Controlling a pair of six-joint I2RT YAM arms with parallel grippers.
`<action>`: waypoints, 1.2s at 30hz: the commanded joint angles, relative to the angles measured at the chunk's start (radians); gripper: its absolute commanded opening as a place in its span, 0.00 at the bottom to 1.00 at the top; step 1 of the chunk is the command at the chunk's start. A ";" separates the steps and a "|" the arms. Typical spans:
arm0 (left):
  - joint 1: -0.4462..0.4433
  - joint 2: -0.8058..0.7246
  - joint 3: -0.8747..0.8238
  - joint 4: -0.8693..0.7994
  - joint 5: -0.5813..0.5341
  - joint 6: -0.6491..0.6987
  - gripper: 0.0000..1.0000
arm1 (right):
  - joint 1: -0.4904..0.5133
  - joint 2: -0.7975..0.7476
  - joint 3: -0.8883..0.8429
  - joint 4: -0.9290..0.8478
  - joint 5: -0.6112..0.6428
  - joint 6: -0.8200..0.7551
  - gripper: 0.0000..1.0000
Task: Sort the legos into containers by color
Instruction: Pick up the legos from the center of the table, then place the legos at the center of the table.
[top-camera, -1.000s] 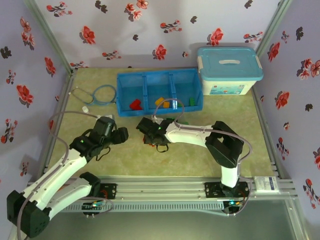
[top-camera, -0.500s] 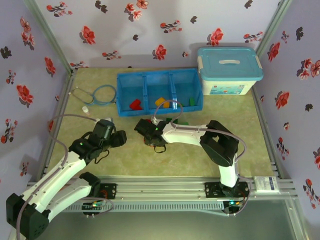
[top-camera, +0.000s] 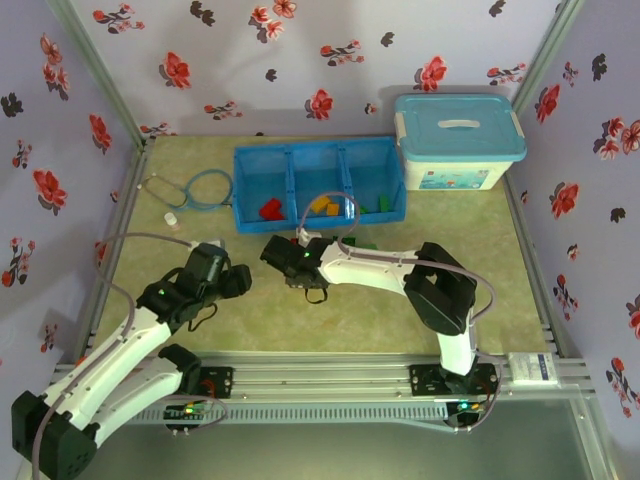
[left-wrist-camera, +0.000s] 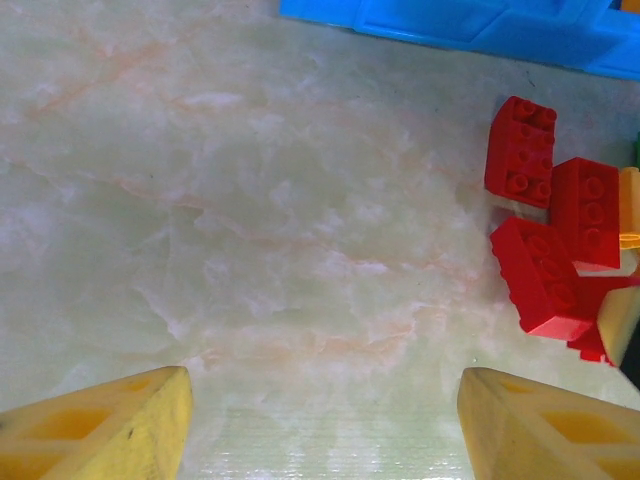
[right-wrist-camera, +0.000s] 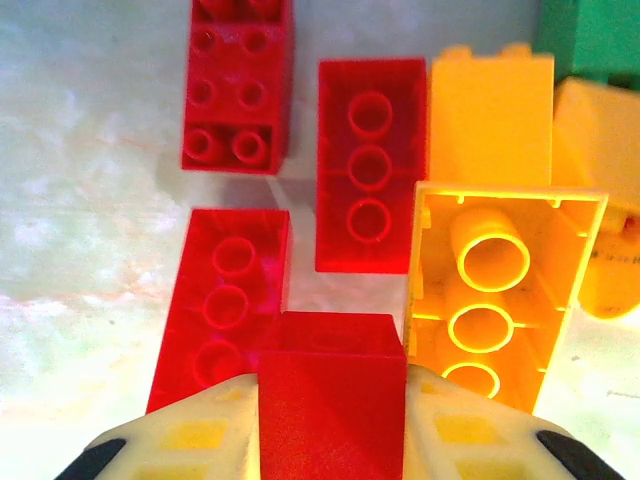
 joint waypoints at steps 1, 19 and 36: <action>-0.007 -0.022 -0.016 -0.025 -0.023 -0.011 0.71 | 0.007 -0.015 0.052 -0.080 0.062 -0.036 0.30; -0.008 -0.025 -0.033 -0.014 -0.019 -0.015 0.70 | 0.008 0.003 -0.031 -0.040 -0.083 -0.078 0.32; -0.013 -0.002 -0.040 0.009 -0.010 -0.024 0.70 | 0.006 0.003 -0.057 -0.065 -0.081 -0.095 0.57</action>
